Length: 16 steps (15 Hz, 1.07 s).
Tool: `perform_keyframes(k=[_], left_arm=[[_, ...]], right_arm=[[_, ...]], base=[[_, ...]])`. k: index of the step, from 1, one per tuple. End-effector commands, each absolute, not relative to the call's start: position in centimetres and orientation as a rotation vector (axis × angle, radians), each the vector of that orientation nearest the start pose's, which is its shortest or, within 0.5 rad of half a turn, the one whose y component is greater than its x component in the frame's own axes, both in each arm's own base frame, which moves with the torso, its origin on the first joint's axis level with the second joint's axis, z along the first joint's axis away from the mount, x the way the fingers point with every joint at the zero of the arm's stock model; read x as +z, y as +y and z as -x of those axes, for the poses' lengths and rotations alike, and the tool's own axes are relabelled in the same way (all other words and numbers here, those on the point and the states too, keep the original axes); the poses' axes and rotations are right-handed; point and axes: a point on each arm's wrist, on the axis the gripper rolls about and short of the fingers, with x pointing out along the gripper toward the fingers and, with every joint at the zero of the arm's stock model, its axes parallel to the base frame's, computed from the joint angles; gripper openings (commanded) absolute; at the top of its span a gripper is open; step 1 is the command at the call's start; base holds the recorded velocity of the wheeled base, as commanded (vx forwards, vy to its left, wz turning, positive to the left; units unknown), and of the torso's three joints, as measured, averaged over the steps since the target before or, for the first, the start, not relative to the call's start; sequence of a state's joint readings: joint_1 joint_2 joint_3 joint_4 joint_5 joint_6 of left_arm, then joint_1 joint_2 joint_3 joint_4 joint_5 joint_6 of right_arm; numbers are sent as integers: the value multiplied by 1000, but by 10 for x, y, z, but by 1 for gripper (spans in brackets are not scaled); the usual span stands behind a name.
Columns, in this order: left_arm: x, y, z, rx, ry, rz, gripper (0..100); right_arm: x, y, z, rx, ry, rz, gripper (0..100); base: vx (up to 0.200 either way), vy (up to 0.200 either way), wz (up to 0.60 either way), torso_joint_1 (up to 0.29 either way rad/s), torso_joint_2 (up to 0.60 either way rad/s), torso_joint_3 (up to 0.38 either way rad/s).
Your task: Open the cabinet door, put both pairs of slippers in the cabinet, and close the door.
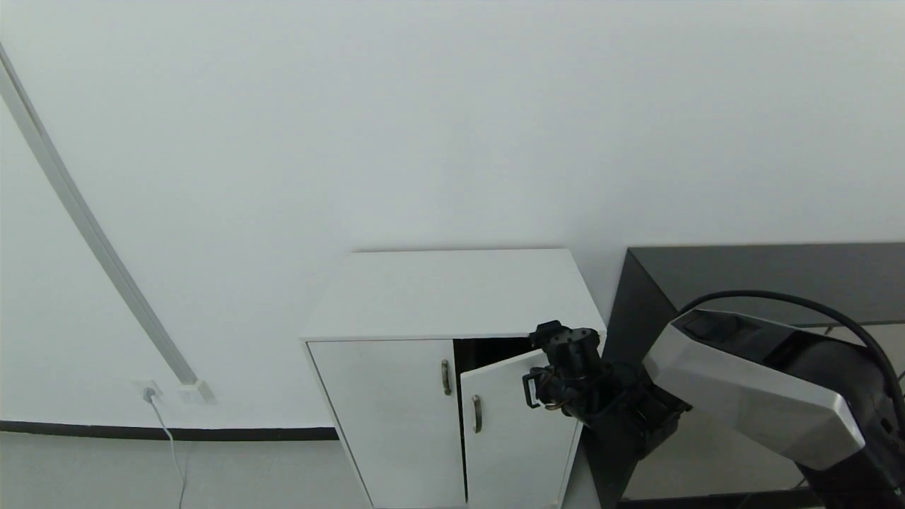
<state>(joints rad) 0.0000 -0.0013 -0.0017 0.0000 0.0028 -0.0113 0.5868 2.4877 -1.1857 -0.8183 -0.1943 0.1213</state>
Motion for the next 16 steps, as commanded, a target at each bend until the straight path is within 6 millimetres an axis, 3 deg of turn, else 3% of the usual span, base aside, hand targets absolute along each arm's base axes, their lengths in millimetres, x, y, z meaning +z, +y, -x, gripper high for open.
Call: perform_keyframes(k=[1,6,16], left_arm=[[76,0,23,3,-2,11,0],[76,0,23,3,-2,12,0],[76,0,23,3,-2,12,0]], right_arm=[[-18,247,-379,357,471,68,0],[-20,254,-392,351,468,66,0],[-13,248,-412,322,459,56,0]], base=[[0,0,0,0,0,0],[0,0,0,0,0,0],[0,0,0,0,0,0]])
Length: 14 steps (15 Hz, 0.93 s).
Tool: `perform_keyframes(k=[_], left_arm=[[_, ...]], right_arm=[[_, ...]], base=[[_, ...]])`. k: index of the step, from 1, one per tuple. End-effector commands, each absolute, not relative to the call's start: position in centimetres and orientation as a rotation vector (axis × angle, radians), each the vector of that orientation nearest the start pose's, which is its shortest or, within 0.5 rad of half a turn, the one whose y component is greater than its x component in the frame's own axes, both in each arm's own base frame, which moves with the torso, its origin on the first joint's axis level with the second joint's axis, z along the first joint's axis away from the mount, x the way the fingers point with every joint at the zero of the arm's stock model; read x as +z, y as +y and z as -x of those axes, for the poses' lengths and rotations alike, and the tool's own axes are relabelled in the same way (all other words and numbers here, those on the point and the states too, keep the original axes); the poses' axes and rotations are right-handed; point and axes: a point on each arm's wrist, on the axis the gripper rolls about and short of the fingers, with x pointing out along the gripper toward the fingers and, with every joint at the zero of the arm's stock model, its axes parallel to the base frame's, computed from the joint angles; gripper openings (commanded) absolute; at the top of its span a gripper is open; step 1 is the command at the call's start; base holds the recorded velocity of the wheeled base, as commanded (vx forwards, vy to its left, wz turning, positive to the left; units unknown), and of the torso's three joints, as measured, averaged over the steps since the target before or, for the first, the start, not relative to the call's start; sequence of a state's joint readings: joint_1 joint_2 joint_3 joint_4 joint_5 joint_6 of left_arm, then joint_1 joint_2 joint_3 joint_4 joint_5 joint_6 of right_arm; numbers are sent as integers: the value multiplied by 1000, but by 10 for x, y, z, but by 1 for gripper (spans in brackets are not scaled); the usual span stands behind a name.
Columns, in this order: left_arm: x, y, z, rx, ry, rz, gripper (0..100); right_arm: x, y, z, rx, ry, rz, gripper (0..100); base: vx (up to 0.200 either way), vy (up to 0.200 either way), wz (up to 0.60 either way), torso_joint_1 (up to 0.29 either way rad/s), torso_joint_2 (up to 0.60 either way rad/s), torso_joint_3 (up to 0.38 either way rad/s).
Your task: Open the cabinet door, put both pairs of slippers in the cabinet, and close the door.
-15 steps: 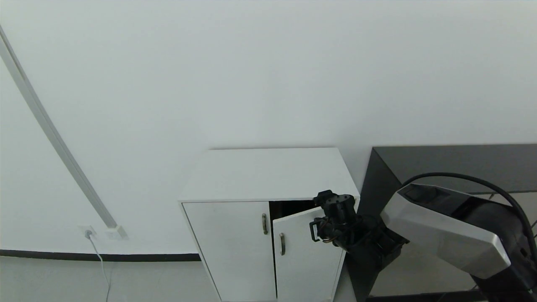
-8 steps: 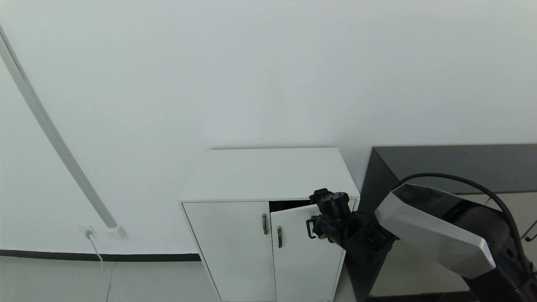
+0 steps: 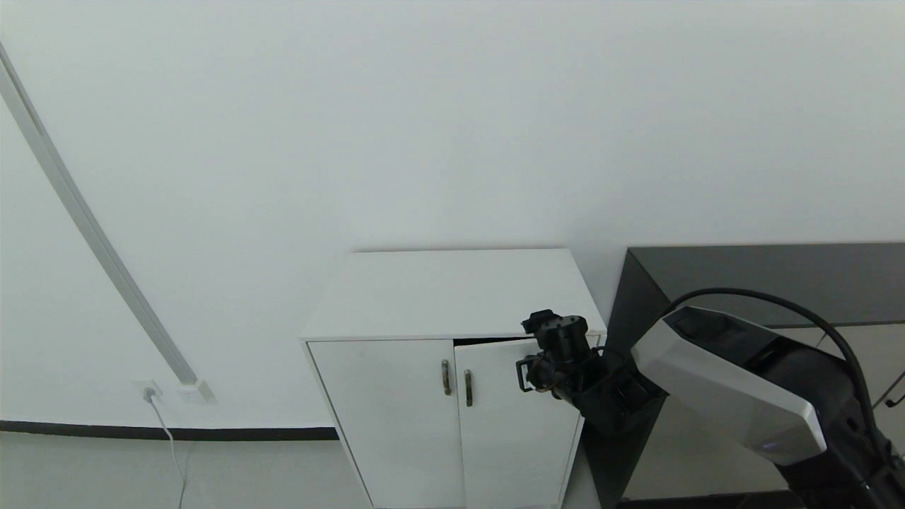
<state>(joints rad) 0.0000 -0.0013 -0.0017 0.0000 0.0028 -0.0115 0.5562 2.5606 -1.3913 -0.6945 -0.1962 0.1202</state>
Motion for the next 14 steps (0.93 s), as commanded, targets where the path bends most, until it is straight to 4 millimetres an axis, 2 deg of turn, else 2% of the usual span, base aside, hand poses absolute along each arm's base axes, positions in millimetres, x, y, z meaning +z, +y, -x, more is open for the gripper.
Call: perform_keyframes(k=[1,14], left_arm=[[76,0,23,3,-2,12,0],[76,0,23,3,-2,11,0]], right_arm=[[-14,246,-413,316,460,55,0],[-10,241,-422,298,455,47,0]], base=[[0,0,0,0,0,0],[0,0,0,0,0,0]])
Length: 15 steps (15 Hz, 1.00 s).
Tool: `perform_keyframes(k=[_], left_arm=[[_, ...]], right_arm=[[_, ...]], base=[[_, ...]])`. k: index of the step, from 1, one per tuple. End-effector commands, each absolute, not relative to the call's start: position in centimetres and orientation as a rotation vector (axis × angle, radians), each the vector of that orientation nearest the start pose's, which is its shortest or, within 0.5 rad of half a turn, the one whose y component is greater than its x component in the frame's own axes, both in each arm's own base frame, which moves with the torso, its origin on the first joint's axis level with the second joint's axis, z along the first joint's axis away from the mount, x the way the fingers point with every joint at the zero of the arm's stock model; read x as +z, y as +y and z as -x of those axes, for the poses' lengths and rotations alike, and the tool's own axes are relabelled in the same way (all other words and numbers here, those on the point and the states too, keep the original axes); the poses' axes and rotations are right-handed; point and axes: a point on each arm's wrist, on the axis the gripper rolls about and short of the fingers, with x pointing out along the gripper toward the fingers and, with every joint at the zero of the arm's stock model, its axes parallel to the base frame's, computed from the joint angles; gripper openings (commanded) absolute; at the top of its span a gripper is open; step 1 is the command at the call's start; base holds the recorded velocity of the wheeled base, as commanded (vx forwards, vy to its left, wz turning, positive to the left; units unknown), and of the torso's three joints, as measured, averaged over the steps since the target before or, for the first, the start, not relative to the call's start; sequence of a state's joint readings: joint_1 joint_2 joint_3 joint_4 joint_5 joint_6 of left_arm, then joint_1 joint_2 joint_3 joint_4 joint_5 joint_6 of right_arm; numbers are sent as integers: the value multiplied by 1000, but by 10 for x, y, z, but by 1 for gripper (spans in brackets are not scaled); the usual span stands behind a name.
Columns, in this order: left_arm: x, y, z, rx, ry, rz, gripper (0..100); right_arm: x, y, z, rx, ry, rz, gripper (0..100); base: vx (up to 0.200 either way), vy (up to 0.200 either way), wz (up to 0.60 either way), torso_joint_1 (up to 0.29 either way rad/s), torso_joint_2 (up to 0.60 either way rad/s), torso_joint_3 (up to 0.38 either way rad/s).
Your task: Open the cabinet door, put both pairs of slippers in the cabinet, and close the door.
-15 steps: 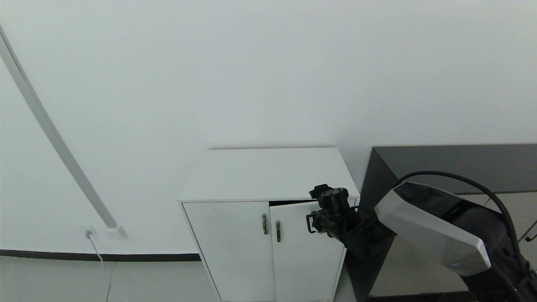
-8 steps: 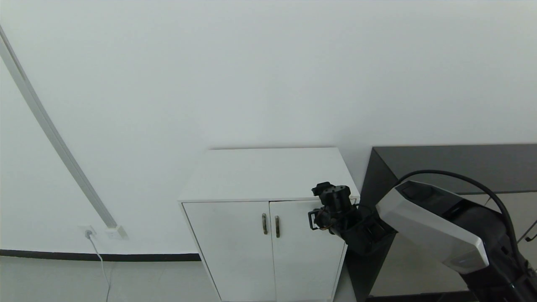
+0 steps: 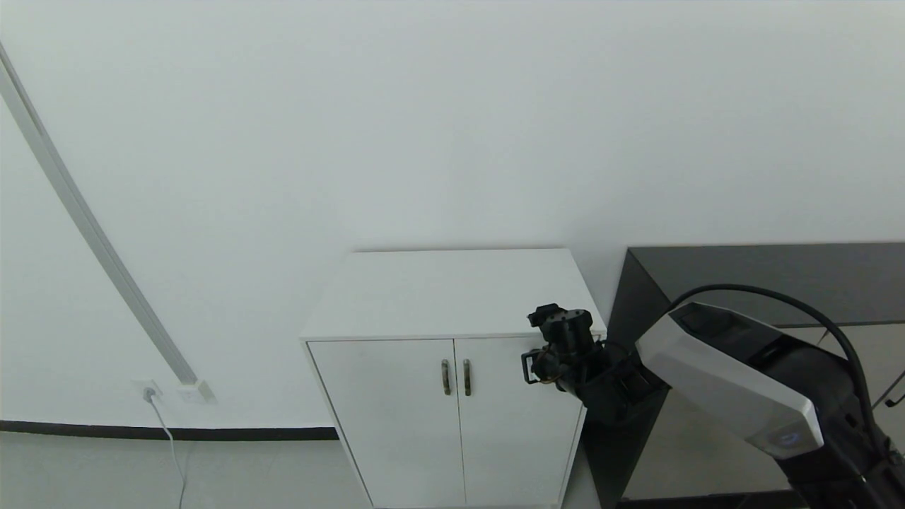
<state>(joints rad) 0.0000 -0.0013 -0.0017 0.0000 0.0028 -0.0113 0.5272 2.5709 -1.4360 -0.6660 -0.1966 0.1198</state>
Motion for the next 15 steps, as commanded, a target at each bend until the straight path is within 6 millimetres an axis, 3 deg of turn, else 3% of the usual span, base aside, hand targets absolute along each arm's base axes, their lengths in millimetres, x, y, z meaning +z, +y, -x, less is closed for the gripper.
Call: perform_keyframes(k=[1,7,11,15], left_arm=[[76,0,23,3,-2,11,0],[76,0,23,3,-2,12,0],[76,0,23,3,-2,14,0],[76,0,23,3,-2,14,0]], right_arm=[[-9,241,-423,298,453,48,0],[-8,241,-421,296,453,38,0],[21,231,-393,299,472,19,0],[54,199,-362,228,424,1,0]], base=[[0,0,0,0,0,0],[0,0,0,0,0,0],[0,0,0,0,0,0],[0,0,0,0,0,0]])
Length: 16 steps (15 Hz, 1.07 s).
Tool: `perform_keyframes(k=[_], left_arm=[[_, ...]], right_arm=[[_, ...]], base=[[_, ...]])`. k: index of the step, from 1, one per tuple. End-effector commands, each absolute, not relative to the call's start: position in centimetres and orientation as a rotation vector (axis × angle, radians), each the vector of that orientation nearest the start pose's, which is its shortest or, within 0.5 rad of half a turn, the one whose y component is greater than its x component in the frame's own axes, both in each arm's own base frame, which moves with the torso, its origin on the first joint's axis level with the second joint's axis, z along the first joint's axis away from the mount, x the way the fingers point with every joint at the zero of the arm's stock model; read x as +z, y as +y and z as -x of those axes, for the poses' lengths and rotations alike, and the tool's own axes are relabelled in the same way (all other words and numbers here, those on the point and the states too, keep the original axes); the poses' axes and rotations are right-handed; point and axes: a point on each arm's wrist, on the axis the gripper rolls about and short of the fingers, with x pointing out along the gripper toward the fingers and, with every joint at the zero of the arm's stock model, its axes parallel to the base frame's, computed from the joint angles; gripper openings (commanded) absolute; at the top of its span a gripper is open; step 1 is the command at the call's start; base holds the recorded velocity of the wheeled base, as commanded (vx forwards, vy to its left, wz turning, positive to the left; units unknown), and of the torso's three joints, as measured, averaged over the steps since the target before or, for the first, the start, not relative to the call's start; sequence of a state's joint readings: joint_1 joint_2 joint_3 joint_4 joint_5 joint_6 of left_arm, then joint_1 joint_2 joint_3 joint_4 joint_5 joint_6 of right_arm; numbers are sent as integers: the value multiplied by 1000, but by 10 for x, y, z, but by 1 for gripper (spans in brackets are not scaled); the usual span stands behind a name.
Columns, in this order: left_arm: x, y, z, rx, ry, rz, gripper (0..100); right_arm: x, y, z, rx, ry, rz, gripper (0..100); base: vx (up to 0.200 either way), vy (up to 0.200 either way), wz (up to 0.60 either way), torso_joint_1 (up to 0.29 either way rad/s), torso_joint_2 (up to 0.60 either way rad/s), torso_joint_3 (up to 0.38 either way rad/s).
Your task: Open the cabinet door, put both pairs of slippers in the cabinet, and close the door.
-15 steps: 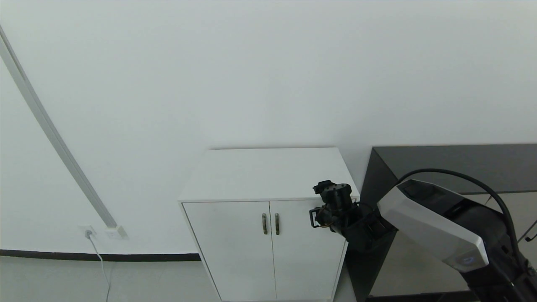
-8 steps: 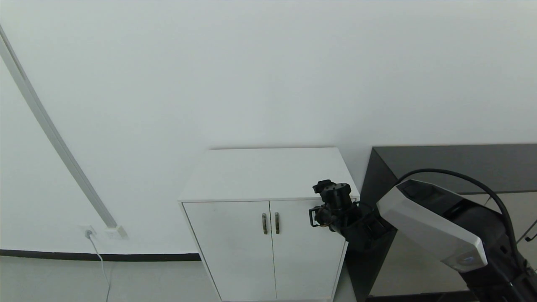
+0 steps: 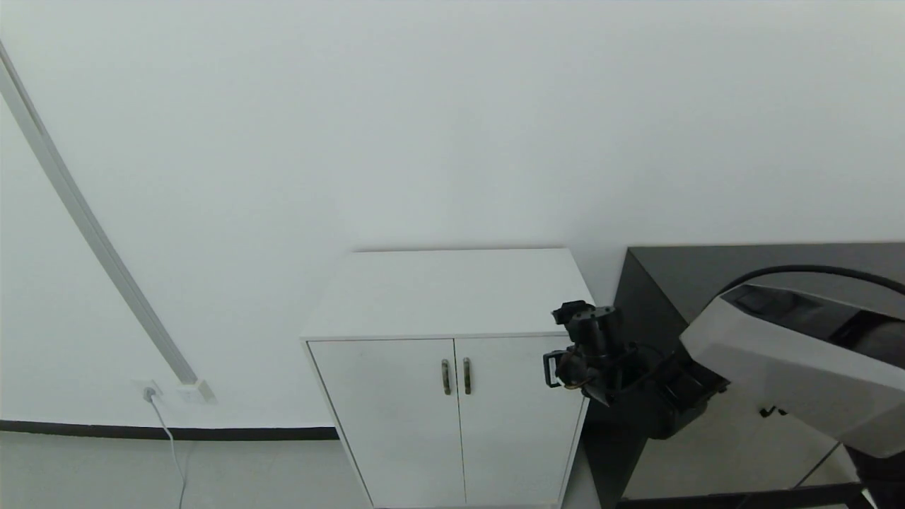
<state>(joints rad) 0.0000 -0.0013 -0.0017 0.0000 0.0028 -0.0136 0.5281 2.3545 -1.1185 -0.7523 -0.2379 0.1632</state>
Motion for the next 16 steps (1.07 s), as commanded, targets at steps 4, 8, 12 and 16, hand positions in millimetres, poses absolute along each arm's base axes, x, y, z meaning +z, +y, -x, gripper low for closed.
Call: perform_keyframes(k=[4,8,12,16], left_arm=[[76,0,23,3,-2,14,0],[76,0,23,3,-2,12,0],[76,0,23,3,-2,14,0],[76,0,23,3,-2,14,0]], right_arm=[[95,149,-312,132,405,-3,0],[124,109,-276,29,370,-11,0],[135,69,-244,-116,366,-2,0],[141,35,-195,-190,343,21,0]], base=[[0,0,0,0,0,0],[0,0,0,0,0,0],[0,0,0,0,0,0],[0,0,0,0,0,0]])
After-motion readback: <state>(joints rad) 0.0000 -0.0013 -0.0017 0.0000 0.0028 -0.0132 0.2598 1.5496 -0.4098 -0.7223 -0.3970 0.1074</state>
